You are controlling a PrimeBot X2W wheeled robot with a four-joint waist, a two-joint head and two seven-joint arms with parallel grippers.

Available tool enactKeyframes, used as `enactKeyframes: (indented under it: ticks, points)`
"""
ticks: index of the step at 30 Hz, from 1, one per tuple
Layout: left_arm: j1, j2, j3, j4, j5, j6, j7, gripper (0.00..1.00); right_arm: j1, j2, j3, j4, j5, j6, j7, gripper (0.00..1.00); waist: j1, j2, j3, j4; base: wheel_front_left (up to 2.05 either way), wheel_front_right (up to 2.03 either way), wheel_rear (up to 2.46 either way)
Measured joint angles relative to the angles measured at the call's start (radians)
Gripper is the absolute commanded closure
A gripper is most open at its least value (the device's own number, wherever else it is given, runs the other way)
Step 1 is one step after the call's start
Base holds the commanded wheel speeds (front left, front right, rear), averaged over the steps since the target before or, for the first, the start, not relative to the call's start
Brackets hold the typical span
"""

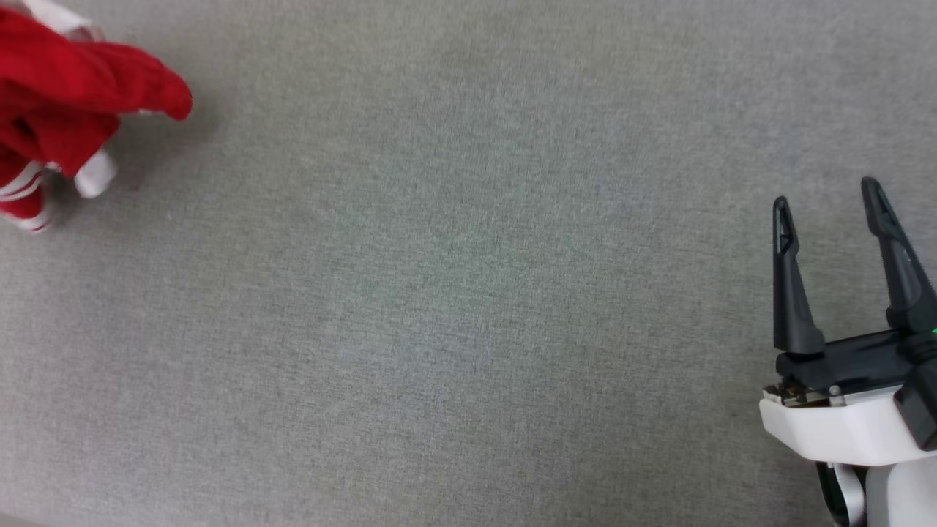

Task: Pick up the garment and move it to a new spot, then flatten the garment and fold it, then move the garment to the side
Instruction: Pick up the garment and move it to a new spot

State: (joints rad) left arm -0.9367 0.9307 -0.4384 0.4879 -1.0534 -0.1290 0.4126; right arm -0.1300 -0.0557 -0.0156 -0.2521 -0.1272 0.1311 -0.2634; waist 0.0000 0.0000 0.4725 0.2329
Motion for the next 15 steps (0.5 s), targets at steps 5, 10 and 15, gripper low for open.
enactKeyframes:
  ticks: [5,10,15]
  points:
    - [-0.054,0.040,-0.053,-0.087,0.011,0.000,-0.002,1.00,0.008,0.003,0.010,0.026,0.020,0.000,0.000,0.00,0.0000,0.0000,-0.064,-0.013,0.00,0.00,0.00]
    - [-0.115,0.044,-0.118,-0.187,0.040,0.000,0.005,1.00,0.016,0.003,0.008,0.045,0.068,0.000,0.000,0.00,-0.0001,0.0000,-0.121,-0.041,0.00,0.00,0.00]
    - [-0.182,0.010,-0.170,-0.268,0.065,0.000,0.025,1.00,0.033,0.004,0.011,0.059,0.096,0.000,0.000,0.00,-0.0001,0.0000,-0.167,-0.087,0.00,0.00,0.00]
